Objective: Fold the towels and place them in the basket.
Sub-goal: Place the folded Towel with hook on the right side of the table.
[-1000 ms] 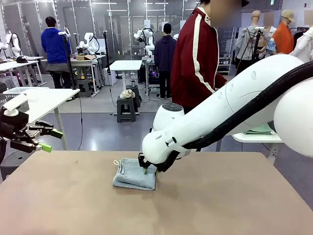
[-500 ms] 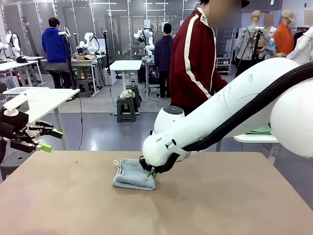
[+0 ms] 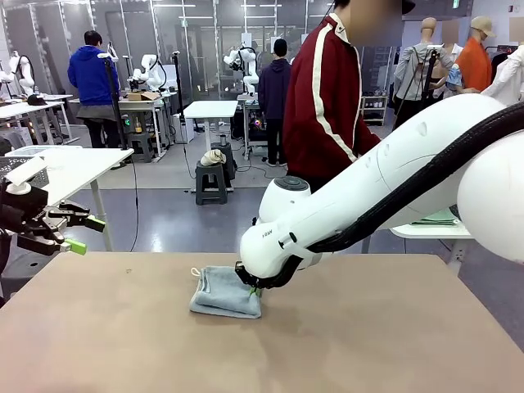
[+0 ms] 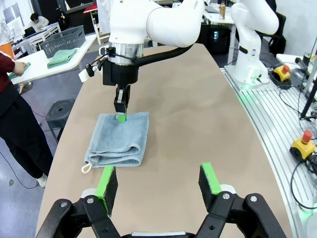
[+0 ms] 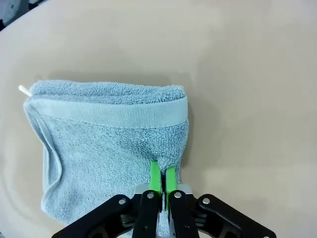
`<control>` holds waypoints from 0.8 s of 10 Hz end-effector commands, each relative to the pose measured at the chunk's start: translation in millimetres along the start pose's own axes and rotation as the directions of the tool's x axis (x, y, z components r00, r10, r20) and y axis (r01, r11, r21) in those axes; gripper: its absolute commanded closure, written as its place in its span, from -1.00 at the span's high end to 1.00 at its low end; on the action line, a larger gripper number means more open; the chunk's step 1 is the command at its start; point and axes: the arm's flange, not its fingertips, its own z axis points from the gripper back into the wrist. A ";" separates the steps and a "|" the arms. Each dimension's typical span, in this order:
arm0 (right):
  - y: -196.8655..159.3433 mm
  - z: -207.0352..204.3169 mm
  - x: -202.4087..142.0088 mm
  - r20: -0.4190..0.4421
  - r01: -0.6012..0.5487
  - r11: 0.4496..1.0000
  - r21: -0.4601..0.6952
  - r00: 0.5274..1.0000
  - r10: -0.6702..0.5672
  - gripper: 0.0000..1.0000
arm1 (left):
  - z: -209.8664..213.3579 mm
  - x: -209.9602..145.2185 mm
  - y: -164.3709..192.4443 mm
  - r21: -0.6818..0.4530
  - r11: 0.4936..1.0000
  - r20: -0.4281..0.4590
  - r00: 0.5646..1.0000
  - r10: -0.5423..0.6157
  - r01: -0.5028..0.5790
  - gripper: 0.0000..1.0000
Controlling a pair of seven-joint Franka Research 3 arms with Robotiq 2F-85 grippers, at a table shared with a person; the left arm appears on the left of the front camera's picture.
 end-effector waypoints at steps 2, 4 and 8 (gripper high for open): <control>-39.6 24.4 5.9 0.035 -0.004 0.999 -0.043 0.999 0.006 -1.00 | 0.4 1.9 -3.3 0.003 1.000 0.005 1.000 -0.003 0.003 0.68; -67.1 34.4 15.2 0.030 -0.056 0.996 -0.066 0.998 0.058 -1.00 | 0.4 1.9 -3.3 0.003 1.000 0.005 1.000 -0.003 0.003 0.68; -82.3 36.6 25.8 0.031 -0.039 0.997 -0.065 0.999 0.041 -1.00 | 0.4 1.9 -3.3 0.003 1.000 0.005 1.000 -0.003 0.003 0.68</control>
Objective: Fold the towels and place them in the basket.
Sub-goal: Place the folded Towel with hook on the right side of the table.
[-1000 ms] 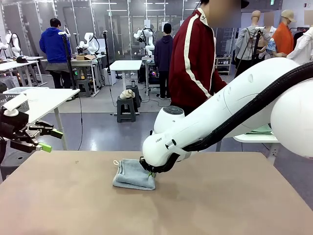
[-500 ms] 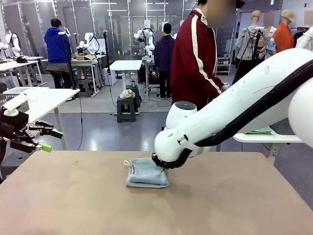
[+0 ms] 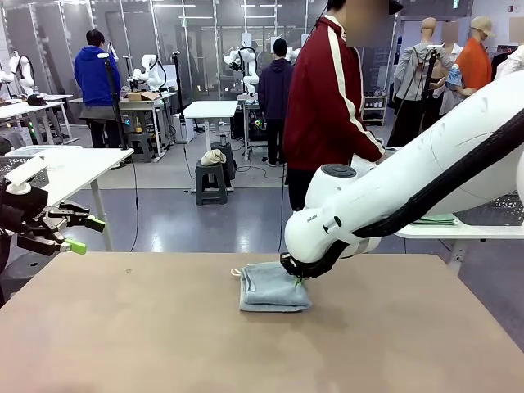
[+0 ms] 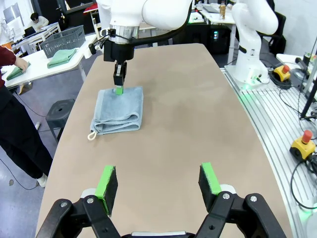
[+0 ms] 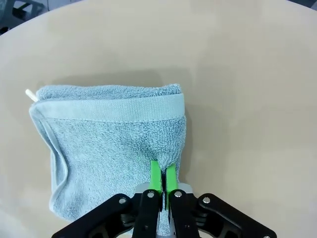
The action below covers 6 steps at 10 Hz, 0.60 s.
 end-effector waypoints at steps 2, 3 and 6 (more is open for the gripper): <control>8.8 -1.2 -0.6 0.005 0.006 1.000 0.008 1.000 -0.006 -1.00 | 0.3 2.0 -3.3 0.002 1.000 0.005 1.000 -0.003 0.003 0.68; 8.8 -1.2 -0.6 0.005 0.006 1.000 0.008 1.000 -0.006 -1.00 | 0.3 2.0 -3.3 0.002 1.000 0.005 1.000 -0.003 0.003 0.68; -5.4 -3.4 12.8 0.038 0.026 0.998 -0.064 0.999 -0.023 -0.91 | 0.3 2.0 -3.3 0.002 1.000 0.005 1.000 -0.003 0.003 0.68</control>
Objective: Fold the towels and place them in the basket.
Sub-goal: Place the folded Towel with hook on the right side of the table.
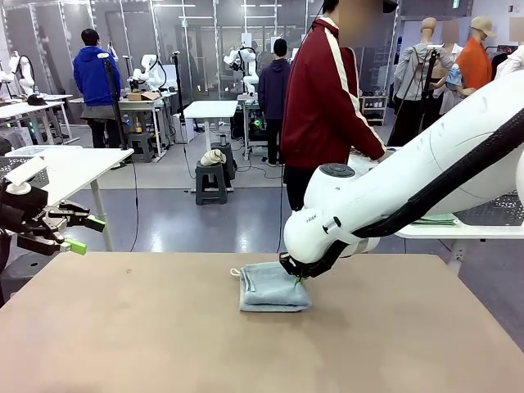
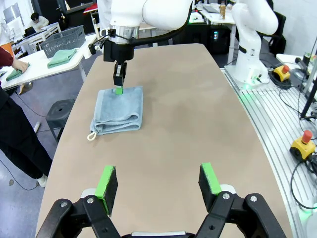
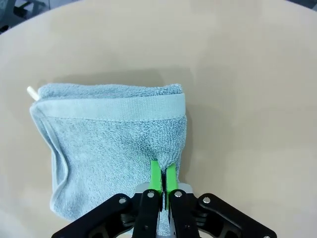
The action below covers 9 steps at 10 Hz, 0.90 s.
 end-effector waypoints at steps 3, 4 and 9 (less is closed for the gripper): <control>-73.7 7.4 34.5 0.033 0.057 0.994 -0.097 0.998 -0.054 -0.91 | 0.3 2.0 -3.3 0.002 1.000 0.005 1.000 -0.003 0.003 0.68; -104.4 12.0 37.6 0.036 0.073 0.991 -0.108 0.997 -0.070 -0.91 | 0.3 2.0 -3.3 0.002 1.000 0.005 1.000 -0.003 0.003 0.68; -250.9 49.6 56.3 0.070 0.127 0.984 -0.122 0.990 -0.119 -0.91 | 0.3 2.0 -3.3 0.002 1.000 0.005 1.000 -0.003 0.003 0.68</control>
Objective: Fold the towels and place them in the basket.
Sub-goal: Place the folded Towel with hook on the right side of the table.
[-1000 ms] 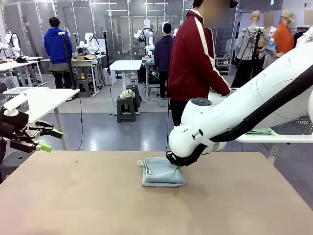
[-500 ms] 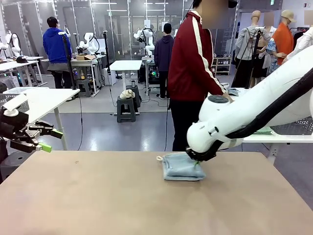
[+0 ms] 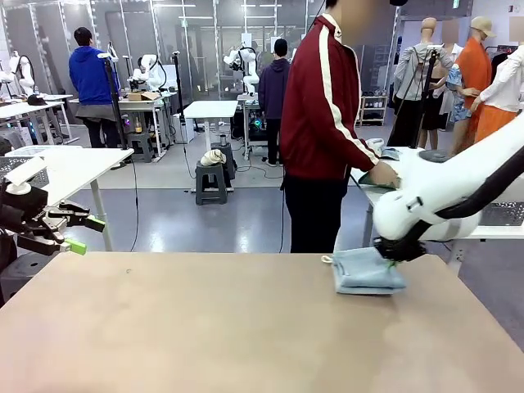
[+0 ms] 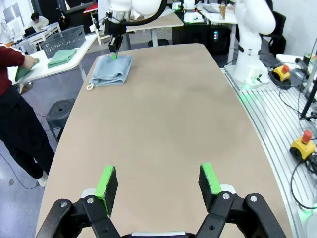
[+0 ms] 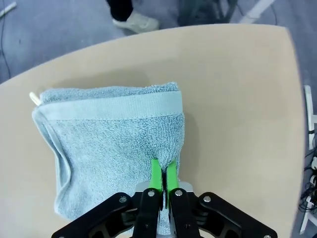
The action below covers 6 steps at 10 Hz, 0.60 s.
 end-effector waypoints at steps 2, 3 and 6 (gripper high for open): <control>-62.7 -1.5 14.6 -0.043 -0.027 0.999 0.025 0.999 0.028 -0.91 | 0.3 2.1 -3.3 0.002 1.000 0.005 1.000 -0.003 0.003 0.68; -78.8 -6.5 20.1 -0.045 -0.036 0.999 0.010 0.998 0.037 -0.91 | 0.3 2.1 -3.3 0.002 1.000 0.005 1.000 -0.003 0.003 0.68; -108.6 -20.5 40.0 -0.039 -0.055 0.998 0.001 0.998 0.055 -0.91 | 0.3 2.1 -3.3 0.002 1.000 0.005 1.000 -0.003 0.003 0.68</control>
